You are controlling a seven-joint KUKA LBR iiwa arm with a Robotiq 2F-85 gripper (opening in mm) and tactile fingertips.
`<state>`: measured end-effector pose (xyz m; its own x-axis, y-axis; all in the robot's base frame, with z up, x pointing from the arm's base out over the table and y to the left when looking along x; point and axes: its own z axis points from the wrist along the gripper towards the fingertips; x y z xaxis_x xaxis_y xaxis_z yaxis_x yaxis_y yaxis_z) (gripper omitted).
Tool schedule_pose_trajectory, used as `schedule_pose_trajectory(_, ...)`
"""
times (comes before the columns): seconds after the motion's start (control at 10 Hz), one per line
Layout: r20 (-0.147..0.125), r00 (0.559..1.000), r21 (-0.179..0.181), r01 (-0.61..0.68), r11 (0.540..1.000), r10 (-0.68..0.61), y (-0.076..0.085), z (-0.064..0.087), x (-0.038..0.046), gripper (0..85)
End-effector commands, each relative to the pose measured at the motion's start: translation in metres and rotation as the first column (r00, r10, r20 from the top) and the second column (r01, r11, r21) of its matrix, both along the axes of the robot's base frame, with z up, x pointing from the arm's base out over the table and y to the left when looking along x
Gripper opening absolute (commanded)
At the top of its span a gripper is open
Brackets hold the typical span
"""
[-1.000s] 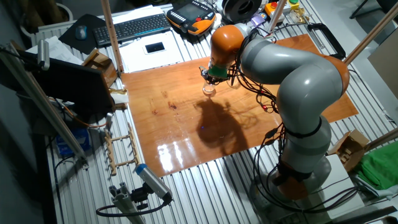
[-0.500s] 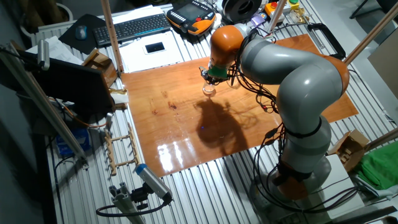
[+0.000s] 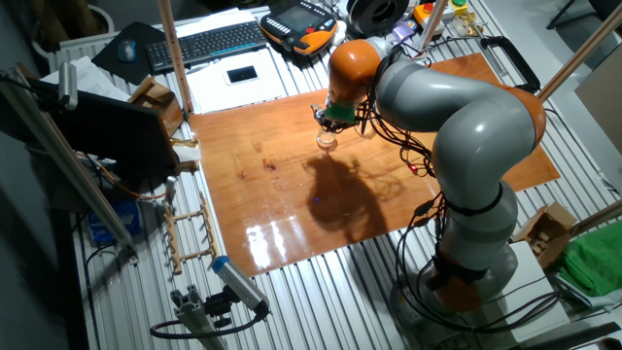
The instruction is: Transfer liquid using a dropper
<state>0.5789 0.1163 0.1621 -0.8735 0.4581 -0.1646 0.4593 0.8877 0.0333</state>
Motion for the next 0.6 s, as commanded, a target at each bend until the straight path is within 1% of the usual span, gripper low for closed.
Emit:
schedule_pose_trajectory(0.0,0.0,1.0,0.0,0.0,1.0,0.0,0.0001,-0.0001,-0.0002,15.7)
schedule_pose_trajectory(0.5,-0.014,1.0,0.009,-0.001,1.0,0.001,0.0003,-0.0005,-0.0008,16.0)
